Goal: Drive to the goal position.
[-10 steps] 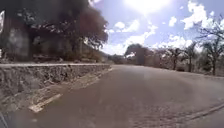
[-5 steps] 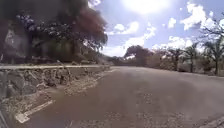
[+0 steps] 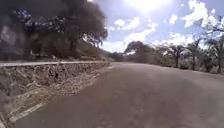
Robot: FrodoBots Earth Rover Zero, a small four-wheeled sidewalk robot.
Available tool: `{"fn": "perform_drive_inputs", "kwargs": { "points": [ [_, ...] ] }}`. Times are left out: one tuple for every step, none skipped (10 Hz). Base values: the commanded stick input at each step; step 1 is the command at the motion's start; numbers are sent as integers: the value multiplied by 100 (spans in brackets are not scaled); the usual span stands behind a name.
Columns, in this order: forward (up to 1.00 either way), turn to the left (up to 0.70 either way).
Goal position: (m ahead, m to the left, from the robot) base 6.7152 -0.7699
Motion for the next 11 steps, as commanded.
{"fn": "perform_drive_inputs", "kwargs": {
  "points": [
    [50, 0],
    [50, 0],
    [50, 0],
    [50, 0],
    [50, 0],
    [50, 0],
    [50, 0],
    [50, 0],
    [50, 0],
    [50, 0],
    [50, 0]
  ]
}}
